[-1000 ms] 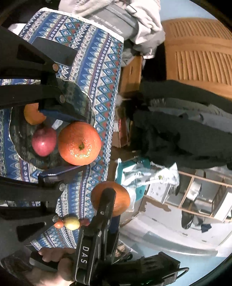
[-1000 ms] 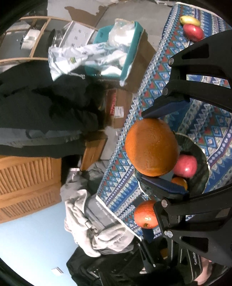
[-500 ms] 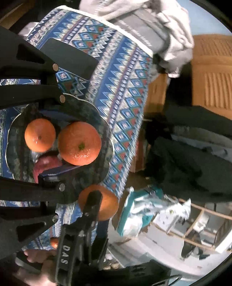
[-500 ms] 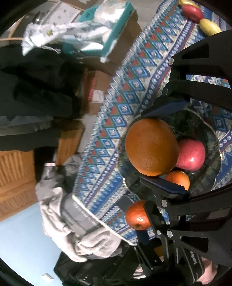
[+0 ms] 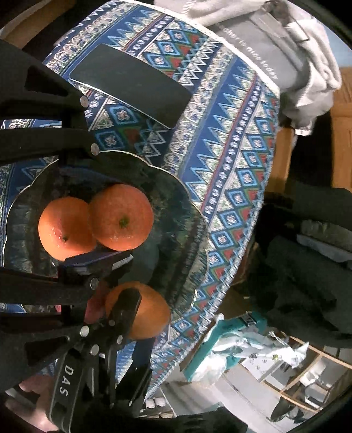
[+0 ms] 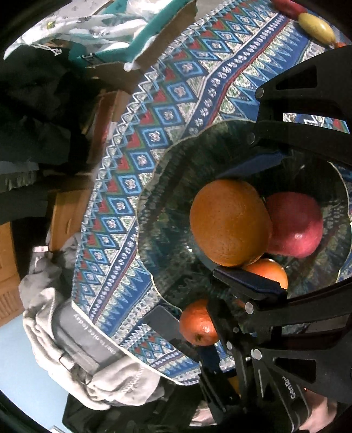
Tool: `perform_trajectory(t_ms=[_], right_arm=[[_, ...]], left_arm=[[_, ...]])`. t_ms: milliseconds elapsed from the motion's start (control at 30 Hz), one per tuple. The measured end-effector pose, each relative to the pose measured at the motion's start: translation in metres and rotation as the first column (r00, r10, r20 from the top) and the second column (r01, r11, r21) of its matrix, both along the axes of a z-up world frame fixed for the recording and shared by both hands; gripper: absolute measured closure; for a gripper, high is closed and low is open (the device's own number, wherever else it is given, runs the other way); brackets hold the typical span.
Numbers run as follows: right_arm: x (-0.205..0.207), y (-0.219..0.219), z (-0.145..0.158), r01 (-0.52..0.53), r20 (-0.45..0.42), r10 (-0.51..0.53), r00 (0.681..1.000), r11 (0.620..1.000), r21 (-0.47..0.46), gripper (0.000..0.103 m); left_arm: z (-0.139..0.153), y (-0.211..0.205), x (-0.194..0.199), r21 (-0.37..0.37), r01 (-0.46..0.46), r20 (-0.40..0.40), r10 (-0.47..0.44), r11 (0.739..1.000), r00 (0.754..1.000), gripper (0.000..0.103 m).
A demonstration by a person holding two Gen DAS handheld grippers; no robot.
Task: Organize fruits
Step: 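Lower the orange into the glass bowl with the left tool while the right tool releases its orange there, then move both open tools away from the bowl toward the remaining fruit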
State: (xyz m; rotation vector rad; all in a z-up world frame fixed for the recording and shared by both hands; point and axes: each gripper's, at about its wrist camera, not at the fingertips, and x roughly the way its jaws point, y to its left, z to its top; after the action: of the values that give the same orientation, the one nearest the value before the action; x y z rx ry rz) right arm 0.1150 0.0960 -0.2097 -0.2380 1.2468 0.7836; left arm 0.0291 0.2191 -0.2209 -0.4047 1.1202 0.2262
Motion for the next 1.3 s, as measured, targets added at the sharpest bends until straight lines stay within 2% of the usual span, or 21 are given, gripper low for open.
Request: perform_trajectory(t_ms=[300, 433, 500, 600, 1100, 1300], right_arm=[[-0.002, 0.001, -0.003, -0.006, -0.02, 0.006, 1.0, 1.0, 0.01, 0.037], [-0.002, -0.001, 0.01, 0.0, -0.002, 0.0, 1.0, 0.999, 0.041, 0.038], [-0.001, -0.003, 0.017, 0.006, 0.003, -0.006, 1.0, 0.998, 0.057, 0.038], [-0.001, -0.006, 0.026, 0.022, 0.021, -0.023, 1.0, 0.998, 0.065, 0.038], [-0.008, -0.049, 0.084, 0.072, 0.177, -0.079, 0.981, 0.996, 0.05, 0.036], [-0.012, -0.079, 0.1, 0.103, 0.213, -0.109, 0.971, 0.994, 0.041, 0.034]], left_arm=[[-0.007, 0.001, -0.001, 0.002, -0.007, -0.04, 0.007, 1.0, 0.999, 0.053], [-0.002, -0.003, 0.0, 0.034, 0.003, -0.042, -0.002, 0.999, 0.999, 0.05], [0.0, -0.007, 0.0, 0.04, 0.013, -0.038, -0.011, 0.999, 0.999, 0.045], [0.003, -0.011, 0.001, 0.046, 0.026, -0.035, -0.024, 0.999, 0.999, 0.045], [0.053, -0.038, -0.003, 0.063, 0.07, 0.066, -0.074, 0.996, 0.995, 0.033], [0.071, -0.06, -0.003, 0.079, 0.115, 0.098, -0.123, 0.99, 0.988, 0.032]])
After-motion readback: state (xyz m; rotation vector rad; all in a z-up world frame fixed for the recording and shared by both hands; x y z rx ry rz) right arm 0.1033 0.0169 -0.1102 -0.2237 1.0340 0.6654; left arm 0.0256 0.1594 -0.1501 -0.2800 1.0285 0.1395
